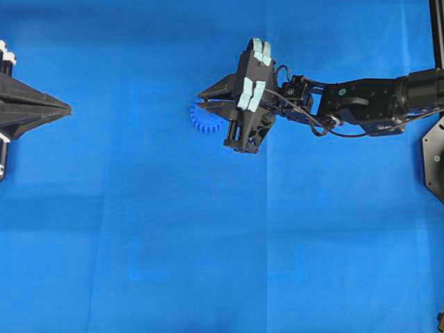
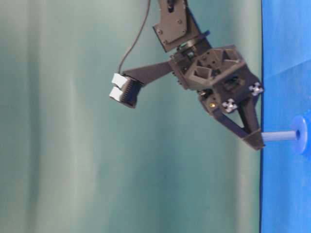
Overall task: Insert the shaft placed at a random location into the center hole of the small gear at another random location.
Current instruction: 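Lower the shaft into the gear's center hole with the right gripper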
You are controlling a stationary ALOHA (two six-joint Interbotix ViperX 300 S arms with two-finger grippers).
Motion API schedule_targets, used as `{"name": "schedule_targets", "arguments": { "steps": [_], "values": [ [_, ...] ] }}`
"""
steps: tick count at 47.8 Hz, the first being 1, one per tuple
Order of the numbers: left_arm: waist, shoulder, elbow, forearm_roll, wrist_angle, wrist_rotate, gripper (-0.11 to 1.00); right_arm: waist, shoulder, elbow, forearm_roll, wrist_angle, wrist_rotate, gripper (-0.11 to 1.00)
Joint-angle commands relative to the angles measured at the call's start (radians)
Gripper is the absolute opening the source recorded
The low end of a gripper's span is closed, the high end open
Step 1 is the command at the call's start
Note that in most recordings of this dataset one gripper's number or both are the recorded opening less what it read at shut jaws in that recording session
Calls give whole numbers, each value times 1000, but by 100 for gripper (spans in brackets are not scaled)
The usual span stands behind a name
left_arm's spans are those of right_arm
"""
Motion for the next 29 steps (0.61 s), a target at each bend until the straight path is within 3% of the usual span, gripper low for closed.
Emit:
{"name": "schedule_targets", "arguments": {
  "steps": [1,29],
  "values": [
    [2,3,-9,2,-8,-2,0,2,-6,-14,3,-20,3,3],
    [2,5,-8,2,-3,-2,0,2,40,-11,8,-43,5,3]
  ]
}}
